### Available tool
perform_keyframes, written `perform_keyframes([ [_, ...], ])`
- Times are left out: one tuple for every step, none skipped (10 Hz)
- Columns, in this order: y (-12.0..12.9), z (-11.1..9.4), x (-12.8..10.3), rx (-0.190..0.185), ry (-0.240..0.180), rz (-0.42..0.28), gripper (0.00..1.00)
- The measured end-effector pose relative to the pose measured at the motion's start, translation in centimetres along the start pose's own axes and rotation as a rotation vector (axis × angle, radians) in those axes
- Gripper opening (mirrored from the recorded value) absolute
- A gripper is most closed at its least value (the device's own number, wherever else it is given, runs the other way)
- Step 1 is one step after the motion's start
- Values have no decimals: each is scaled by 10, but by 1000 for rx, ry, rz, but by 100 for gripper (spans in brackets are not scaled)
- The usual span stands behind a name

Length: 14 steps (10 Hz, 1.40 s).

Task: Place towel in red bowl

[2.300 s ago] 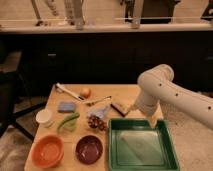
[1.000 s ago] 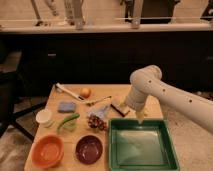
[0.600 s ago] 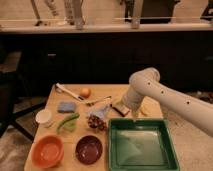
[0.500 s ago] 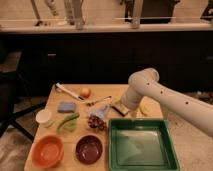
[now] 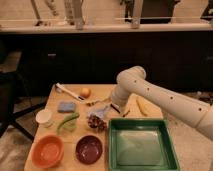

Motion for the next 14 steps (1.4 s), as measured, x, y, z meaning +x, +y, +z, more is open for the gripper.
perform_keyframes([
  [0,0,0,0,0,-1,80],
  [1,0,1,0,1,2,80],
  [2,-1,1,0,1,3,80],
  [1,-1,1,0,1,2,80],
  [0,0,0,0,0,-1,80],
  [0,0,0,0,0,0,80],
  [1,0,1,0,1,0,80],
  [1,0,1,0,1,1,80],
  [1,0,1,0,1,1,80],
  [1,0,1,0,1,1,80],
  [1,0,1,0,0,1,80],
  [2,1,2,-4,-5,1,80],
  [-5,11,2,-10,-20,-10,80],
  [-11,17,2,-13,-30,-19,80],
])
